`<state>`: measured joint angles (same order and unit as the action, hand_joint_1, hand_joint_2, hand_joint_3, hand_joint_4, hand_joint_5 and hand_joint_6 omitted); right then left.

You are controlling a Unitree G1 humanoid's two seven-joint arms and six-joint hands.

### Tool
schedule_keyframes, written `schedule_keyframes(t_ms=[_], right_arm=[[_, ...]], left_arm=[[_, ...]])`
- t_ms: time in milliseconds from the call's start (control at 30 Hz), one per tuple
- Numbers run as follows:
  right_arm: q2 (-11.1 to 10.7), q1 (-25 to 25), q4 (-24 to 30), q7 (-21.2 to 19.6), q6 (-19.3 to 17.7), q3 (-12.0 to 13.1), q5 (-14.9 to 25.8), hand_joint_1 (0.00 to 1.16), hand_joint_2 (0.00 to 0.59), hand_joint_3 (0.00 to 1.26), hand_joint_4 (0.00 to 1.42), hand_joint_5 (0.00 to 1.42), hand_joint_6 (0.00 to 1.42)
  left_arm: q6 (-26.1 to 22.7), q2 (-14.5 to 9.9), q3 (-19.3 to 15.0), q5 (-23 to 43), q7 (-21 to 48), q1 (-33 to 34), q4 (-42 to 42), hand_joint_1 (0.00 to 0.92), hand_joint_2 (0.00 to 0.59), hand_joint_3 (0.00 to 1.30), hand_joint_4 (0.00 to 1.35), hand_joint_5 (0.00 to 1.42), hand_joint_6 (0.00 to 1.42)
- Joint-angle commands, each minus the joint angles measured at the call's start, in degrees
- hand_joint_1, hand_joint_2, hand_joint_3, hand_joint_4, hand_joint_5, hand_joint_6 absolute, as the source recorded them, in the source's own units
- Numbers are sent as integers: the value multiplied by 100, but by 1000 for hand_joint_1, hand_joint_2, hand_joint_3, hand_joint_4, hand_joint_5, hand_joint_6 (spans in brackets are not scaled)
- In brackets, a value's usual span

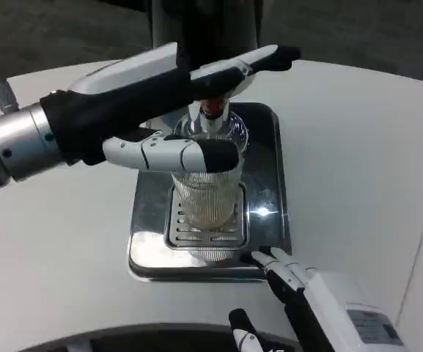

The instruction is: Grasp the cup under the faucet to collect the drink, then remove the cup.

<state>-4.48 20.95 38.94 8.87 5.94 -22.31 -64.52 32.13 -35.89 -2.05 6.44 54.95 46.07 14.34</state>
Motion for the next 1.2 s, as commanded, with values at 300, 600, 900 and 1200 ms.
schedule_keyframes(t_ms=[300,600,900,1200], right_arm=[[474,-355,-148,-147,381,122,298,302,364,48,13,42,98],[694,-1371,-831,-222,754,524,920,416,297,0,0,0,64],[735,-2155,-1567,-506,876,680,1581,491,257,0,0,0,23],[811,-2734,-2345,-1136,651,786,2317,537,236,0,0,0,17]], left_arm=[[479,-248,246,-317,-325,-273,-265,0,109,0,0,0,0],[542,-376,282,-406,-469,-363,-438,0,107,0,0,0,0],[530,-454,356,-388,-557,-412,-519,0,106,0,0,0,0],[559,-512,364,-481,-638,-350,-461,0,91,0,0,0,0]])
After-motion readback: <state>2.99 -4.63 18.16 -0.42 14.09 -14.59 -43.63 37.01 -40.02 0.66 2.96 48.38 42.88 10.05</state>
